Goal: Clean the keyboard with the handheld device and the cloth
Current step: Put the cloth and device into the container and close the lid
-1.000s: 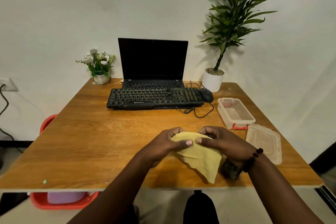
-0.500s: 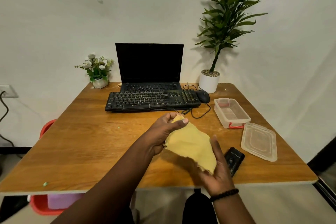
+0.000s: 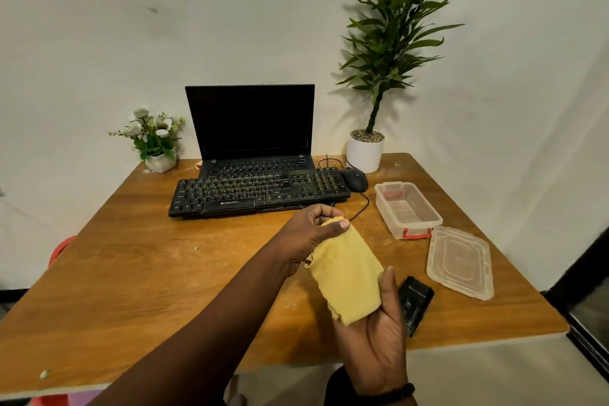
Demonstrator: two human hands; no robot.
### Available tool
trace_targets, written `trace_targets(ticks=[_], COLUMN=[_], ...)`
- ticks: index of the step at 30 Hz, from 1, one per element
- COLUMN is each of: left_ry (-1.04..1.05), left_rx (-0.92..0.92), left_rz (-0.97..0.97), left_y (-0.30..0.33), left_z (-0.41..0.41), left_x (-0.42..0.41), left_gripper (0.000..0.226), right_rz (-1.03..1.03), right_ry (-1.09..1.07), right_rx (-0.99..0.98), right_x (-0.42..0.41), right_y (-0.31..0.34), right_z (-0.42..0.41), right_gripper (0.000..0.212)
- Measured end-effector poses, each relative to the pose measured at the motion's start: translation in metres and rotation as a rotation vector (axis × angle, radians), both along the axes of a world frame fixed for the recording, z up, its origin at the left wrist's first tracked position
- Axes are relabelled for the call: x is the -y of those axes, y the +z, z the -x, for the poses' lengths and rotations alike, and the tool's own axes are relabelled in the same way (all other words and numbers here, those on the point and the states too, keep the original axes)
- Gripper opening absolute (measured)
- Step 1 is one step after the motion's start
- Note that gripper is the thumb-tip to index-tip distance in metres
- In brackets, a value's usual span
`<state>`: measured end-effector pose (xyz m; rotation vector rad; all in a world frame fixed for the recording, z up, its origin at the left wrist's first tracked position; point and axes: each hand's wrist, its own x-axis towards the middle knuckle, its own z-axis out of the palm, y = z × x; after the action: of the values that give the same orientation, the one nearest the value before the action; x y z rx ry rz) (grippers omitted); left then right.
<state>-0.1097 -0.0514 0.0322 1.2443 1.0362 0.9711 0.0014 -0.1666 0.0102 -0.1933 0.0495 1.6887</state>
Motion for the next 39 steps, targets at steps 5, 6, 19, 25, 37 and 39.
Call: trace_targets(ticks=[5,6,19,25,37,39], left_ry=[0.015,0.056,0.202,0.139,0.147,0.146], left_rx=[-0.008,-0.03,-0.27,-0.314,-0.21,-0.2], left_rz=[-0.009,-0.006,0.115,0.125,0.156,0.162], left_y=[0.003,0.002,-0.044,-0.058,-0.058,-0.058], left_z=[-0.024,-0.029,-0.143,-0.153,-0.152,-0.152], left_x=[-0.032,-0.038,-0.105,-0.116,-0.114,-0.114], left_gripper=[0.024,0.026,0.026,0.028,0.022,0.019], right_rz=[0.048,0.052,0.125,-0.179,-0.437,-0.413], right_ry=[-0.044,-0.055,-0.388,-0.183,1.066,1.112], right_rx=[0.012,0.034,0.9,2.453,2.399,2.344], right_x=[-0.017,-0.022,-0.177,-0.23,-0.252,-0.249], right_y=[0.019,0.022,0.041,0.005,0.022,0.033], right_z=[-0.008,-0.015,-0.16,-0.176,-0.185,-0.188], right_gripper=[0.1,0.091,0.03,0.046,0.024,0.029])
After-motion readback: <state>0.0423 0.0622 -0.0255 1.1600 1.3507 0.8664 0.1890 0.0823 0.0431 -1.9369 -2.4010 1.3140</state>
